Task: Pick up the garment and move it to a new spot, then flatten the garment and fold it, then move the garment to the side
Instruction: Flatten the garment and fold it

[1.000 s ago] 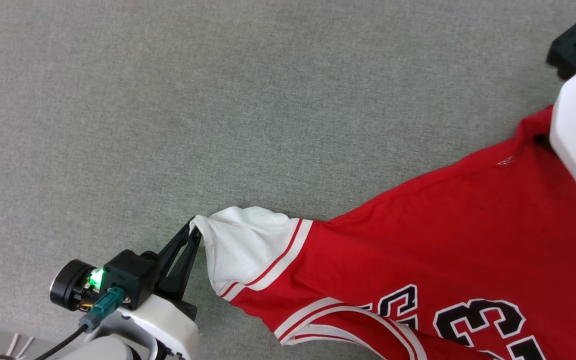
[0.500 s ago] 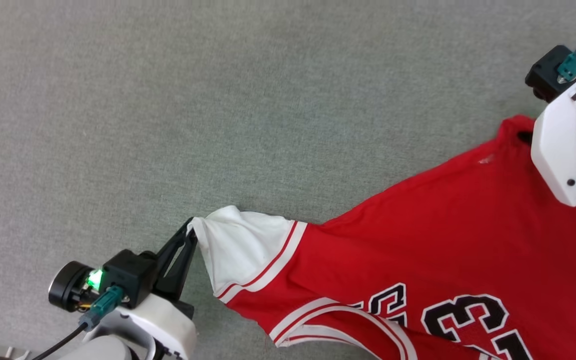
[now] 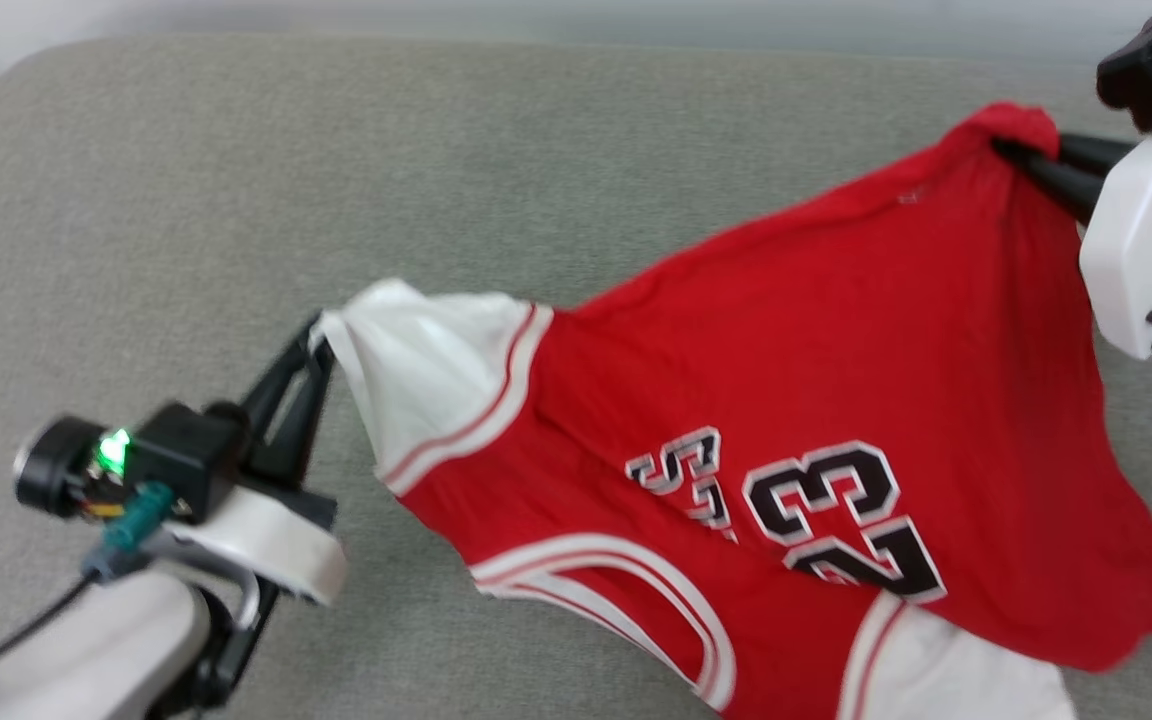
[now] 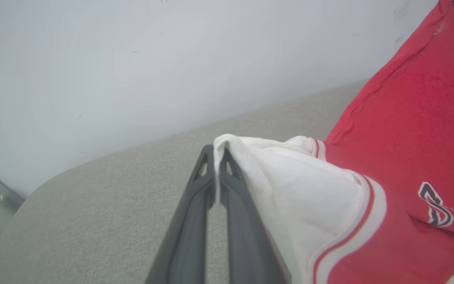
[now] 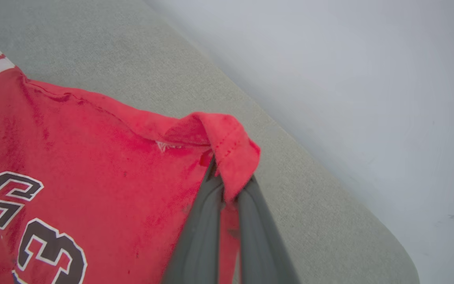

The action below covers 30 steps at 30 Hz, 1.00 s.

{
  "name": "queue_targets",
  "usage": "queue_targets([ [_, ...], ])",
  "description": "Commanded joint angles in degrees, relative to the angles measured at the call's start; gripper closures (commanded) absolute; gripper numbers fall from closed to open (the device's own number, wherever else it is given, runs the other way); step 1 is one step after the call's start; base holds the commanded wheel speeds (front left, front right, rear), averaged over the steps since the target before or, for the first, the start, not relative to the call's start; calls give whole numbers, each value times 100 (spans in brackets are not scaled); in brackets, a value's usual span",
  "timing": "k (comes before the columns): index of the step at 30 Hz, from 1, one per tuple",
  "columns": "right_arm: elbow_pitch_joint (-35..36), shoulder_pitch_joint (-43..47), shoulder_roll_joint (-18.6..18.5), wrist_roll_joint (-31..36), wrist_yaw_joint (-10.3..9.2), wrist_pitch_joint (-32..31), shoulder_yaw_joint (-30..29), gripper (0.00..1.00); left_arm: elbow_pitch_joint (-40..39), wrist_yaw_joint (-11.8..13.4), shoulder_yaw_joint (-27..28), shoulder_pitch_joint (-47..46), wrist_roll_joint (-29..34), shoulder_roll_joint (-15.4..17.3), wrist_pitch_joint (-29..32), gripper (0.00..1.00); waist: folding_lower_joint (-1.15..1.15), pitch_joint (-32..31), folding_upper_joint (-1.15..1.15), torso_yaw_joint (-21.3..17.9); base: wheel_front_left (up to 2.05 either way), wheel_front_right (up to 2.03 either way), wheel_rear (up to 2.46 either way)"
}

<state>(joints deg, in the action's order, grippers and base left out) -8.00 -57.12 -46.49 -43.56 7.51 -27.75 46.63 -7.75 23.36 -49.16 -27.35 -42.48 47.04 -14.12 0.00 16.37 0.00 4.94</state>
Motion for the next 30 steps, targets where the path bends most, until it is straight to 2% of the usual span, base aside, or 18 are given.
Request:
queue_targets([
  [1,44,-57,64,61,-5,129,-103,100,-2,-10,92,-183,48,42,-8,100,0,-97,0,-153,0,0,0],
  [7,82,-144,294,310,-5,433,-593,100,64,-170,350,-1005,194,122,142,100,0,-64,0,-414,0,0,0],
  [8,74,-292,475,497,-5,501,-849,100,122,-307,480,-1521,274,145,288,100,0,54,0,-548,0,0,0],
  [10,73,-455,600,590,-5,531,-1055,100,154,-392,547,-1946,372,133,407,100,0,182,0,-598,0,0,0],
  [15,26,-983,898,918,-5,576,-1545,100,341,-566,631,-3171,700,-174,724,100,0,551,0,-673,0,0,0],
  [20,-143,-1704,1141,1237,-5,485,-1813,100,814,-943,652,-4477,951,-541,983,100,0,937,0,-757,0,0,0],
  [30,-852,-3477,1351,1710,-5,464,-1823,100,1913,-1538,798,-6756,1310,-1134,1110,100,0,1645,0,-714,0,0,0],
])
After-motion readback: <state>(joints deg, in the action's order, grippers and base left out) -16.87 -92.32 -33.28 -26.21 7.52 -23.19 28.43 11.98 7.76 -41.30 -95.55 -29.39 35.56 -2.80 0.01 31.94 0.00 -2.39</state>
